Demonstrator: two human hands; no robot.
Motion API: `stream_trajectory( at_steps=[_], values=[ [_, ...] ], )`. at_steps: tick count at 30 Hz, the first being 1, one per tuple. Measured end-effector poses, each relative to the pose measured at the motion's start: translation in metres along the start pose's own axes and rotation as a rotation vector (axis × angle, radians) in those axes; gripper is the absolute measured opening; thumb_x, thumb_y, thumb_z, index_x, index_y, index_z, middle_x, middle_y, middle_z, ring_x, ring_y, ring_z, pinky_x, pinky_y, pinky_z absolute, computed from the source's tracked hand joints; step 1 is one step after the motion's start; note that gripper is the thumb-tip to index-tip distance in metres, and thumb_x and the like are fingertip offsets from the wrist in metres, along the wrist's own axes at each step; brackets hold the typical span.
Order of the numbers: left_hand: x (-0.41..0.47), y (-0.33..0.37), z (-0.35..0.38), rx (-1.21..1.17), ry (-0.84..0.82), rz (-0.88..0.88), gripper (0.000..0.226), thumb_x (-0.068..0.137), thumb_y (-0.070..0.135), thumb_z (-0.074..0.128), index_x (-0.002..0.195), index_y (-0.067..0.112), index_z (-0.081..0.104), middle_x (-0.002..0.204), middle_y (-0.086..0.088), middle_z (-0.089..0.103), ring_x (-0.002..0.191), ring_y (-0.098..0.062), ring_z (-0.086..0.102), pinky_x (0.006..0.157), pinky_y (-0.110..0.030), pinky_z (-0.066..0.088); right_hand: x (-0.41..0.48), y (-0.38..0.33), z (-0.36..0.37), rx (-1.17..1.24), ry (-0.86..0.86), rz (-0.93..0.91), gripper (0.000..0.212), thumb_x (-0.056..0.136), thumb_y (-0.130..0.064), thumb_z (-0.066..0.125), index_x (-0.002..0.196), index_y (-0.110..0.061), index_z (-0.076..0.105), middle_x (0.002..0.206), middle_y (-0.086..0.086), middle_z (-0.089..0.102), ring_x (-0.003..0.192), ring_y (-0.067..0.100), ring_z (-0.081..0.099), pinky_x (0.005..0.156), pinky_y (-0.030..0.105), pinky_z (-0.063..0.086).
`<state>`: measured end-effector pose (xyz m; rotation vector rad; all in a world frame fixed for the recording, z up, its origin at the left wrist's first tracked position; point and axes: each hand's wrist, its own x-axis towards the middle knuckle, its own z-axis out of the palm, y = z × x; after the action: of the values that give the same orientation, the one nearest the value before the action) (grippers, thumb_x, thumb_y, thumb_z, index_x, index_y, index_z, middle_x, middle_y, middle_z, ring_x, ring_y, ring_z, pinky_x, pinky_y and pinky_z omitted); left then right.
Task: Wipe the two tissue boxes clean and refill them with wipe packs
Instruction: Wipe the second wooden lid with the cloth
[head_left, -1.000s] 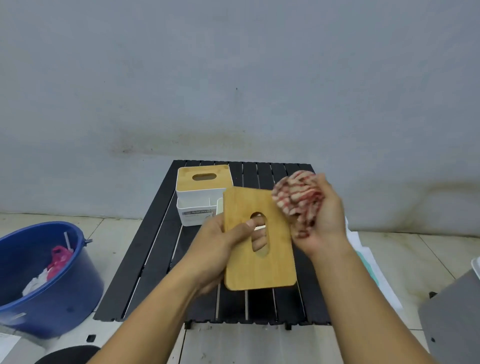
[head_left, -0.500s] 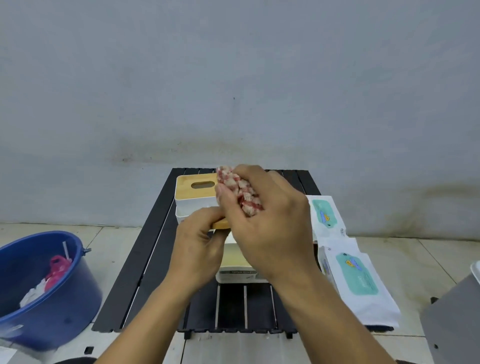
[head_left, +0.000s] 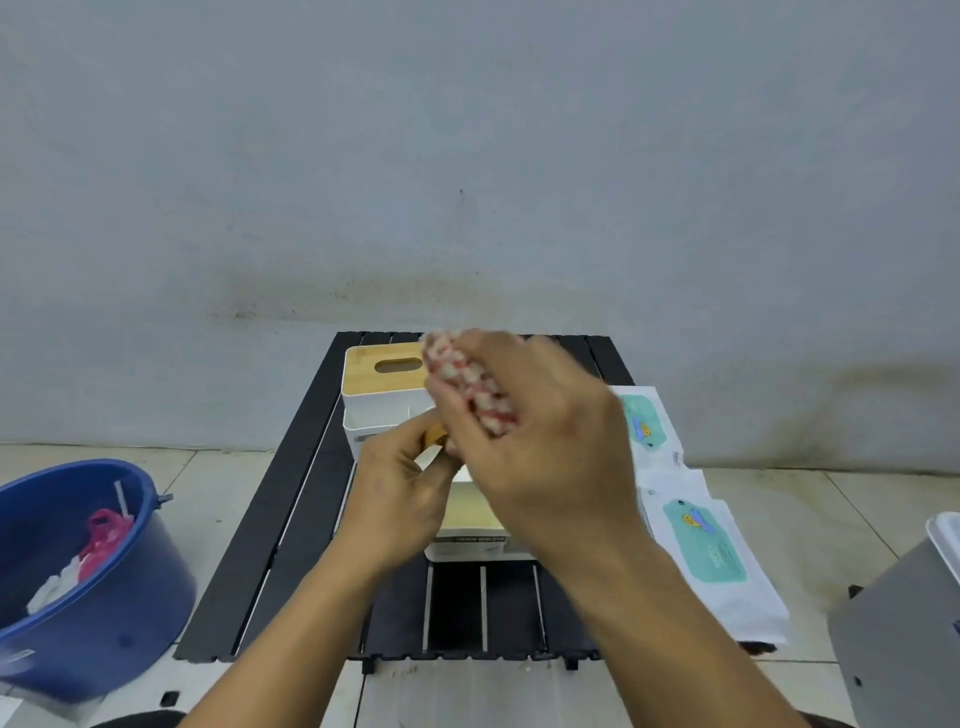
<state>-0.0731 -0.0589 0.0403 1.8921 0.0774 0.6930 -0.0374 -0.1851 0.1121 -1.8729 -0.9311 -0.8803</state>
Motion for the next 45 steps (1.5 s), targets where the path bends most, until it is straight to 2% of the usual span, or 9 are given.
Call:
stream_trajectory(
  at_steps=[5,9,21,24,27,30,32,40,45],
  values=[
    [0.001,0.005,-0.024,-0.231,0.013,-0.160,0.019,0.089,0.025,0.073,0.107,0.021,0.077,0.099,0.004,0.081,0.098,-0.013,0.076,0.091,-0.034,0.058,0.008,0.048,-0.005,-0.040,0.064,0.248,0.021,0.089,-0.045,0.072,0.105,-0.030,0.070,0.089,-0.004,0.069,0.076,0.017,0.067,0.066,0.037,0.058],
    [0.014,0.009,-0.041,-0.673,0.017,-0.439,0.034,0.096,0.037,0.057,0.102,0.006,0.069,0.077,-0.008,0.071,0.063,-0.018,0.069,0.065,-0.038,0.059,0.006,0.089,-0.019,0.347,0.062,0.674,0.024,0.088,-0.050,0.072,0.098,-0.028,0.071,0.092,-0.008,0.074,0.088,0.014,0.072,0.083,0.046,0.060],
    [0.015,0.007,-0.049,-1.026,-0.115,-1.018,0.022,0.100,0.014,0.053,0.098,-0.002,0.067,0.065,-0.008,0.061,0.039,-0.012,0.059,0.031,-0.021,0.048,-0.001,0.028,0.003,0.511,-0.105,0.441,0.019,0.102,-0.032,0.057,0.087,-0.029,0.068,0.076,-0.007,0.070,0.065,0.006,0.069,0.059,0.021,0.055],
    [0.017,0.001,-0.054,-0.992,-0.114,-0.979,0.036,0.089,0.015,0.070,0.117,-0.007,0.066,0.099,-0.027,0.074,0.086,-0.027,0.077,0.077,-0.026,0.063,-0.011,-0.011,-0.002,0.553,-0.221,0.221,0.016,0.102,-0.026,0.057,0.096,-0.023,0.072,0.081,-0.012,0.069,0.074,0.008,0.067,0.065,0.017,0.050],
    [0.016,-0.007,-0.059,-1.028,-0.163,-0.935,0.078,0.081,0.017,0.080,0.150,-0.001,0.047,0.154,-0.026,0.048,0.145,-0.038,0.045,0.123,-0.048,0.034,-0.014,-0.020,-0.003,0.532,-0.214,0.054,0.017,0.100,-0.025,0.060,0.101,-0.015,0.074,0.088,-0.012,0.067,0.083,0.007,0.065,0.074,0.019,0.049],
    [0.016,-0.004,-0.055,-0.995,-0.169,-0.971,0.038,0.095,0.015,0.063,0.129,-0.002,0.062,0.101,-0.025,0.073,0.078,-0.026,0.075,0.070,-0.031,0.065,-0.012,0.011,0.005,0.411,-0.139,0.146,0.016,0.100,-0.037,0.056,0.099,-0.031,0.071,0.086,-0.009,0.069,0.080,0.006,0.065,0.070,0.018,0.050],
    [0.013,0.002,-0.050,-1.019,-0.161,-1.009,0.026,0.100,0.012,0.055,0.121,0.000,0.064,0.074,-0.014,0.070,0.049,-0.017,0.068,0.040,-0.024,0.056,-0.015,0.043,0.010,0.263,-0.098,0.276,0.013,0.101,-0.041,0.054,0.098,-0.038,0.067,0.087,-0.008,0.069,0.081,0.005,0.064,0.070,0.024,0.052],
    [0.015,0.003,-0.048,-0.969,-0.178,-0.972,0.048,0.088,0.011,0.063,0.135,0.004,0.057,0.071,-0.012,0.068,0.045,-0.016,0.066,0.033,-0.022,0.051,-0.018,0.062,-0.007,0.021,-0.559,0.065,0.051,0.088,-0.042,0.063,0.135,-0.054,0.047,0.112,-0.009,0.041,0.090,0.018,0.059,0.076,0.037,0.057],
    [0.013,-0.006,-0.048,-1.185,-0.208,-0.765,0.053,0.102,0.039,0.053,0.141,0.003,0.060,0.139,-0.021,0.063,0.121,-0.045,0.066,0.098,-0.052,0.058,-0.020,0.071,0.004,0.315,-0.323,0.223,0.026,0.094,-0.019,0.068,0.110,-0.039,0.071,0.111,-0.004,0.058,0.099,0.002,0.059,0.080,0.009,0.045]
  ],
)
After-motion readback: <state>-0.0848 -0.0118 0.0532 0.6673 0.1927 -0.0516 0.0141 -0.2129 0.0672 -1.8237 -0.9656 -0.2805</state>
